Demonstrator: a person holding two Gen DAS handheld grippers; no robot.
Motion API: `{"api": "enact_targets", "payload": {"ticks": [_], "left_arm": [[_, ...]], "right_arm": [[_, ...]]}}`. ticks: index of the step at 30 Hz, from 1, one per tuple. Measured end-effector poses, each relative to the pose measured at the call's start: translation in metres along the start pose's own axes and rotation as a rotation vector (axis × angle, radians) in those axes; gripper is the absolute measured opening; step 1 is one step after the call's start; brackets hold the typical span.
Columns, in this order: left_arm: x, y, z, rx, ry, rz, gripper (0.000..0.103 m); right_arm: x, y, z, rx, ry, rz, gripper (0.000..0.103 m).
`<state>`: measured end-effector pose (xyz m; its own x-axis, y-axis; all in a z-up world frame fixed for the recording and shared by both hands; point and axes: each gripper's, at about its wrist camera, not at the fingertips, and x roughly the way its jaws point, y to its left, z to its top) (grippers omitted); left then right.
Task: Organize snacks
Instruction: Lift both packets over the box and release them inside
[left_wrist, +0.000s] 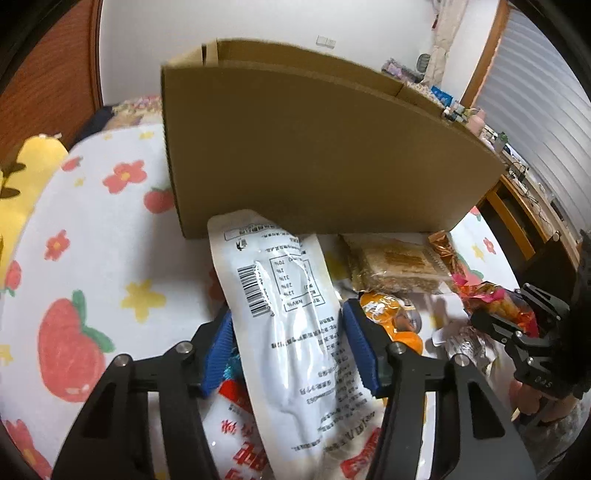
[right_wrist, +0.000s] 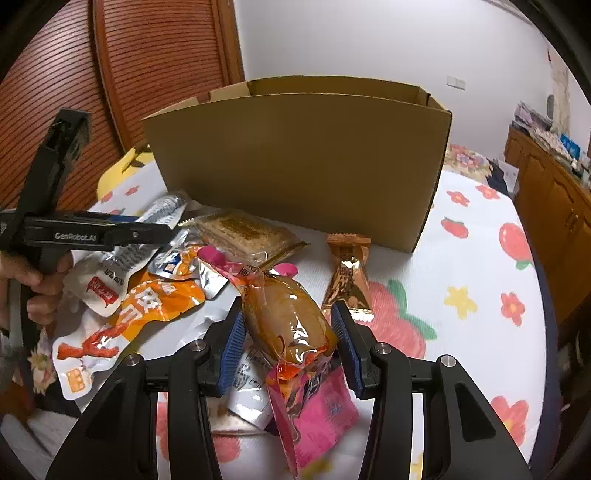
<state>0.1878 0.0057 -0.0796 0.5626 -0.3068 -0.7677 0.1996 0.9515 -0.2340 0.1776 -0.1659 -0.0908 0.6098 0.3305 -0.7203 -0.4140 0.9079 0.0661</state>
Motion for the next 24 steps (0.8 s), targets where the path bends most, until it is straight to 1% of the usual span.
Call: {"api": "enact_targets", "payload": {"ticks": [6,13,19,24], "left_arm": [[-0.023,-0.003,-0.01,0.036,-0.059,-0.006,0.056],[-0.049,-0.015,-0.004,0.059,-0.151,-0.012,0.056],[-0.064,-0.022,0.001,0.075,-0.204,-0.026,0.056],[-0.074,-0.026,0.01,0.094,-0.241,-0.022,0.056]], "right_arm": [[-0.002,0.004,-0.003,0.005,-0.013,-0.001,0.046],[-0.009,0.0,-0.006,0.036,-0.043,0.004,0.046],[-0.015,-0.004,-0.005,0.059,-0.068,-0.001,0.046],[-0.029,-0.001,0.0,0.066,-0.105,0.006,0.046]]}}
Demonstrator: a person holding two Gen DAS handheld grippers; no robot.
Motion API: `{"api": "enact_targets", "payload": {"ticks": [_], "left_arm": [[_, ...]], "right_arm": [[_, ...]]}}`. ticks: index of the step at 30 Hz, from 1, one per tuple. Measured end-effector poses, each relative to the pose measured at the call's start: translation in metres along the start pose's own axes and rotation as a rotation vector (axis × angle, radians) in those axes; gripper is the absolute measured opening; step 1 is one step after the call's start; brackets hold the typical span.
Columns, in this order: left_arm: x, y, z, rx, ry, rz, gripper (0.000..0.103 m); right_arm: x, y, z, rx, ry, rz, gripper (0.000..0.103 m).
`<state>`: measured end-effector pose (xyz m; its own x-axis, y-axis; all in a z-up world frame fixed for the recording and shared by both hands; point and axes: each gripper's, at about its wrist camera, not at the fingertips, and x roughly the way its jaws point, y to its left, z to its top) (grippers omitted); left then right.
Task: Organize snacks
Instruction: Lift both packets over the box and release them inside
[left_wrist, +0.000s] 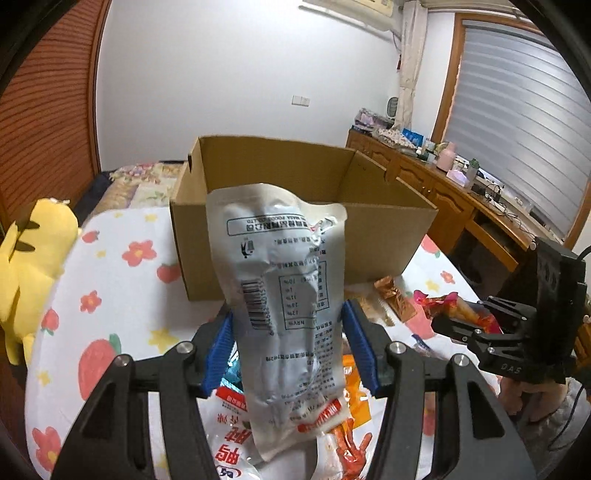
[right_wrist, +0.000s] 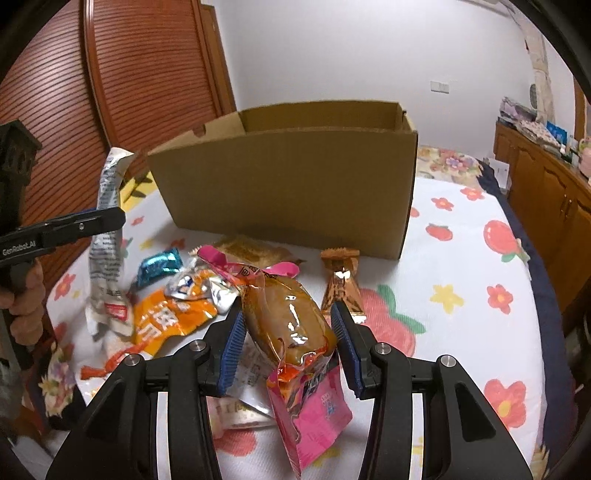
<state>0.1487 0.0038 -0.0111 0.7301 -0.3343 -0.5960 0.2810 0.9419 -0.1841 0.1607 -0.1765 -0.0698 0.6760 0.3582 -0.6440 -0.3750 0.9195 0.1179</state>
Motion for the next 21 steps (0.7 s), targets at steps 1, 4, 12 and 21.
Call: {"api": "enact_targets", "payload": {"ticks": [1,4,12,21], "left_arm": [[-0.002,-0.001,0.003,0.004,-0.006,-0.001,0.056],[-0.007,-0.005,0.014,0.021,-0.029,0.0,0.056],[-0.023,-0.009,0.056,0.07,-0.108,-0.005,0.056],[-0.005,0.005,0.113,0.112,-0.143,0.021,0.056]], "right_arm": [[-0.003,0.001,0.002,-0.003,-0.008,0.001,0.046],[-0.01,0.004,0.012,-0.013,-0.03,0.001,0.046],[-0.028,0.01,0.055,-0.081,-0.108,-0.019,0.045],[-0.031,0.011,0.108,-0.143,-0.188,-0.034,0.045]]}}
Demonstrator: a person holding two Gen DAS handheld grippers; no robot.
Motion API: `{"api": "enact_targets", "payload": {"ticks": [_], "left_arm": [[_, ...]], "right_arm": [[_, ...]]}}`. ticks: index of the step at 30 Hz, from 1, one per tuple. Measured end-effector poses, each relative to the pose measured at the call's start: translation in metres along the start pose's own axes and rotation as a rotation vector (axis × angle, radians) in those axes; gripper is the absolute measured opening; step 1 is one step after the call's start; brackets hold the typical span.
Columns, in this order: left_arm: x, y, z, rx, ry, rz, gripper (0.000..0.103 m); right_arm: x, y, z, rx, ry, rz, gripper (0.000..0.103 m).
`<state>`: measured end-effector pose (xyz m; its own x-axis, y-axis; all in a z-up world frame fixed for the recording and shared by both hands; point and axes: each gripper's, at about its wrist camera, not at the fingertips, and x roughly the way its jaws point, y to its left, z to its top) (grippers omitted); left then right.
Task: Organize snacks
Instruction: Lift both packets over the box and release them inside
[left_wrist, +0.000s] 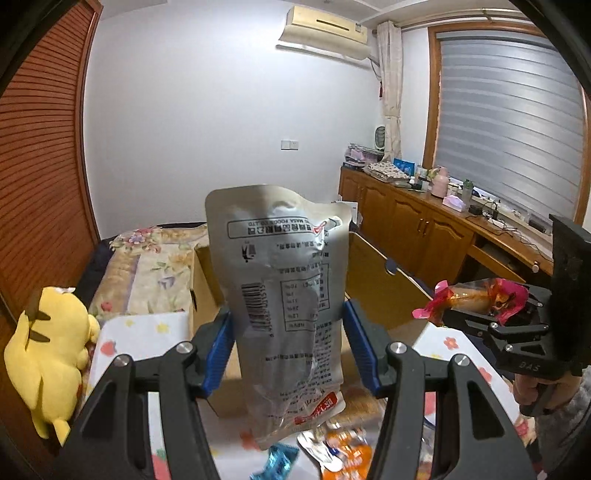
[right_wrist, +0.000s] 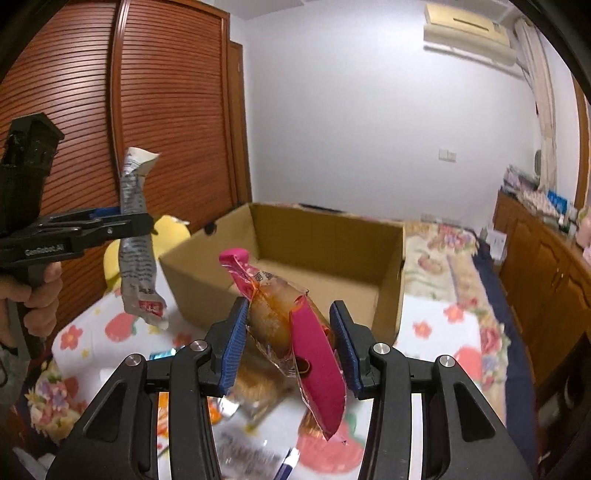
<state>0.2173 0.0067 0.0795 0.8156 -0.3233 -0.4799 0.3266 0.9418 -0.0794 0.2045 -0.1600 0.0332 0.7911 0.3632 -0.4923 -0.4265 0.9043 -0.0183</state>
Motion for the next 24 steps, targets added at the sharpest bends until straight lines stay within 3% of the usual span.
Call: {"api": "enact_targets", "payload": {"ticks": [10,18,24], "left_arm": [[0.047,0.02,0.023,0.009,0.03,0.012,0.057],[0.077,0.025,0.032,0.005,0.046,-0.013,0.057],[0.1,0.028,0.025,0.025,0.107,-0.009,0.062]], "right_arm": [[0.056,-0.023,0.022,0.028,0.028,-0.024,0.045],[0.091,-0.025,0.015,0.03,0.082,-0.04,0.045],[0.114,-0.021,0.009,0.015,0.13,-0.043,0.045]]}}
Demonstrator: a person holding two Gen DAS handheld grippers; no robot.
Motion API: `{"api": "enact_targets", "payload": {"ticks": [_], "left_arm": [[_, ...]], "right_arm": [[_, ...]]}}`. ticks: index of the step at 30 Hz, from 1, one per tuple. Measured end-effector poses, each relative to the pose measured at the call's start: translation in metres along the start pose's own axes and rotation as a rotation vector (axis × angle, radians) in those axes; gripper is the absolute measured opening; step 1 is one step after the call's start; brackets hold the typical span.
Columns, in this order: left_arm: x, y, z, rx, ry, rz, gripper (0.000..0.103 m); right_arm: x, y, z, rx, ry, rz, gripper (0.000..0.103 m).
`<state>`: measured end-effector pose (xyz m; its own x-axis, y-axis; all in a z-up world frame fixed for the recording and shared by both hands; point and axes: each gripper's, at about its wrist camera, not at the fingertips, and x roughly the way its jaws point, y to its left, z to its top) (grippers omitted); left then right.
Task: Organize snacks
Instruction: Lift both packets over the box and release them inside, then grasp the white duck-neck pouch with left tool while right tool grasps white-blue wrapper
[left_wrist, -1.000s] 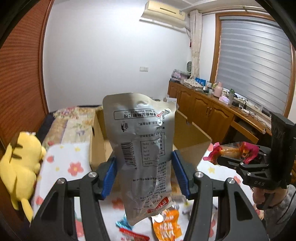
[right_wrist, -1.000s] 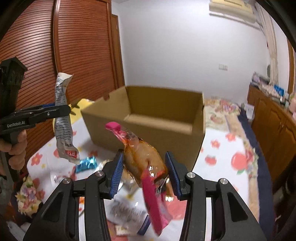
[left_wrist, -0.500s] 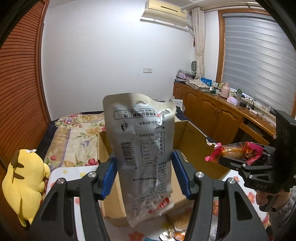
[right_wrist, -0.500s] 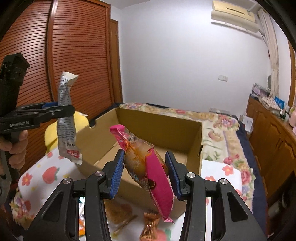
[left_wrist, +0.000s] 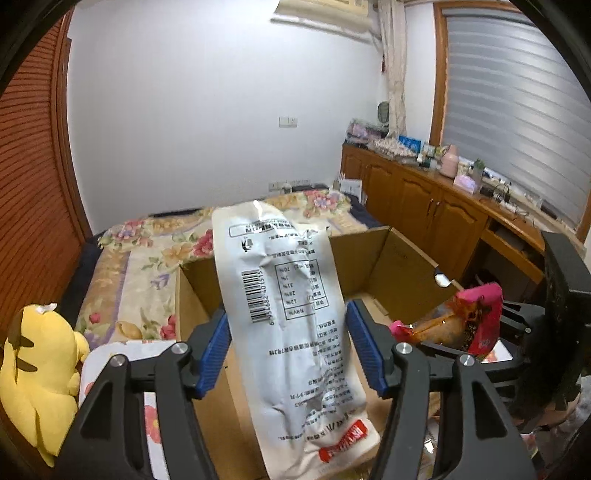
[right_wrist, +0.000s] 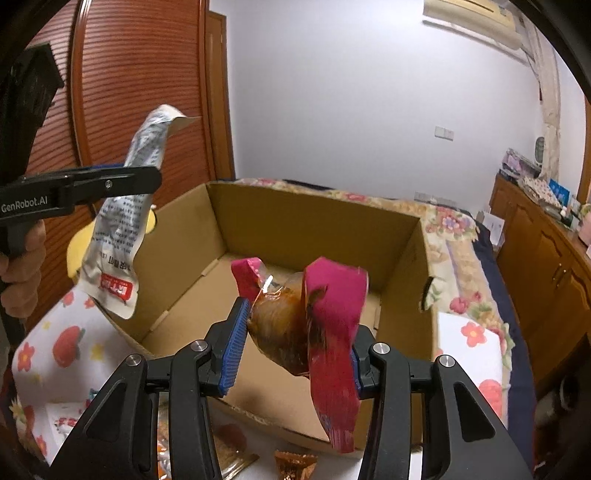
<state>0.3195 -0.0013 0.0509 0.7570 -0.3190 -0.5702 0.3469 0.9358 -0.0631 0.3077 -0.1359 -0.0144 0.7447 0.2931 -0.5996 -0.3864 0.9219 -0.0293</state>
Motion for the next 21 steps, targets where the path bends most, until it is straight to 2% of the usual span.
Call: {"api": "enact_targets", "payload": {"ticks": [1,3,5,6,7,10,14,18,21], "left_arm": [[0.002,0.001,0.001,-0.003,0.008,-0.007,0.062],[0.006,0.001,-0.001,-0.007,0.017,-0.015,0.073],[0.006,0.0,-0.001,-0.001,0.013,-0.006,0.077],[0.006,-0.001,-0.002,0.003,0.009,-0.005,0.077],[0.005,-0.001,-0.003,0.004,0.008,-0.009,0.077],[0.0,-0.003,-0.007,0.007,0.001,-0.015,0.078],[-0.013,-0.008,-0.014,0.032,-0.017,-0.009,0.08],[-0.032,-0.013,-0.023,0.047,-0.041,-0.013,0.091],[-0.046,-0.014,-0.031,0.048,-0.051,-0.025,0.095]], "right_arm": [[0.004,0.001,-0.001,-0.001,0.007,-0.002,0.045],[0.008,0.003,-0.002,0.004,0.014,0.001,0.045],[0.009,0.003,-0.001,0.013,0.016,0.021,0.046],[0.01,0.003,0.0,0.015,0.02,0.029,0.052],[0.01,0.004,0.0,0.015,0.02,0.034,0.054],[0.006,0.01,-0.001,0.008,0.015,0.039,0.054],[-0.01,0.018,-0.002,0.021,-0.009,0.06,0.054],[-0.037,0.025,-0.01,0.042,-0.04,0.058,0.054],[-0.057,0.032,-0.019,0.052,-0.056,0.043,0.054]]}}
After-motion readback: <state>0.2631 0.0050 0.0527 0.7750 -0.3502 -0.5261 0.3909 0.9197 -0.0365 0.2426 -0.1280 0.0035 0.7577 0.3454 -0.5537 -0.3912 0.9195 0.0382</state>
